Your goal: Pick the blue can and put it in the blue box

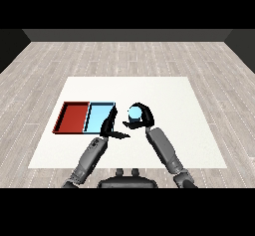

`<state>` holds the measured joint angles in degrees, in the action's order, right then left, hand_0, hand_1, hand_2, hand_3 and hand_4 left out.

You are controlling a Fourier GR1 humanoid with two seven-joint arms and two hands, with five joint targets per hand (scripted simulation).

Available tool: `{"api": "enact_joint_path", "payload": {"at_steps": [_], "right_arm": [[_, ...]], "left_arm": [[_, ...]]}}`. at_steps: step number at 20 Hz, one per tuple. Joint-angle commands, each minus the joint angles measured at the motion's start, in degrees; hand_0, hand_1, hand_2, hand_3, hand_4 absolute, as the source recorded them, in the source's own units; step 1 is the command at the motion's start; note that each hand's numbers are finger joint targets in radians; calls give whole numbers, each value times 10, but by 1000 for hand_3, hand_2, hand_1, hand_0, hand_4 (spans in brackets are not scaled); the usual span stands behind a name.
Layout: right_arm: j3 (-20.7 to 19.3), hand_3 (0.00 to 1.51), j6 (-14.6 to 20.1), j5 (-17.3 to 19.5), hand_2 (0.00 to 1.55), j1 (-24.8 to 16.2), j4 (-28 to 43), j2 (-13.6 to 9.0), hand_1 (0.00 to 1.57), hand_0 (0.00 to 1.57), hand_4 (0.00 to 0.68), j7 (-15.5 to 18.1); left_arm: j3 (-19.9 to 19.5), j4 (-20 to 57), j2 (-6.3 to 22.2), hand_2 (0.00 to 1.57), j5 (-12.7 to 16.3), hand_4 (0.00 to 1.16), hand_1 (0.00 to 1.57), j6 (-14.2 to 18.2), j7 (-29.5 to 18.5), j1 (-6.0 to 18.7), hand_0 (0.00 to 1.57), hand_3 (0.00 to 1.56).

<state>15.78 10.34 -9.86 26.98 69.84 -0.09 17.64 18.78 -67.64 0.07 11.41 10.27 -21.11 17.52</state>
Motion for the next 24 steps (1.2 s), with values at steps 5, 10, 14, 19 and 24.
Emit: {"api": "enact_joint_path", "payload": {"at_steps": [5, 10, 14, 19, 24], "right_arm": [[-8, 1403, -15, -17, 1439, 50, -11, 1, 1404, 1404, 679, -20], [32, 1411, 10, -27, 1450, 41, -10, 1, 1397, 1397, 677, -1], [69, 1397, 51, -28, 1434, 60, -13, 1, 1398, 1398, 657, -5], [97, 1390, 60, -40, 1430, 53, -28, 1, 1416, 1416, 653, 18], [103, 1399, 62, -29, 1442, 33, 38, 1, 1420, 1420, 617, -33]], "left_arm": [[70, 68, -1, 0, 52, 0, 0, 52, -21, 46, 0, 0], [82, 54, -1, 0, 57, 0, 0, 58, -15, 32, 0, 0], [78, 97, -1, 0, 82, 0, 0, 47, -46, 56, 0, 0], [104, 128, -1, 0, 94, 0, 0, 67, -65, 71, 0, 0], [76, 46, 0, 0, 48, 0, 0, 39, -9, 38, 0, 0]]}}
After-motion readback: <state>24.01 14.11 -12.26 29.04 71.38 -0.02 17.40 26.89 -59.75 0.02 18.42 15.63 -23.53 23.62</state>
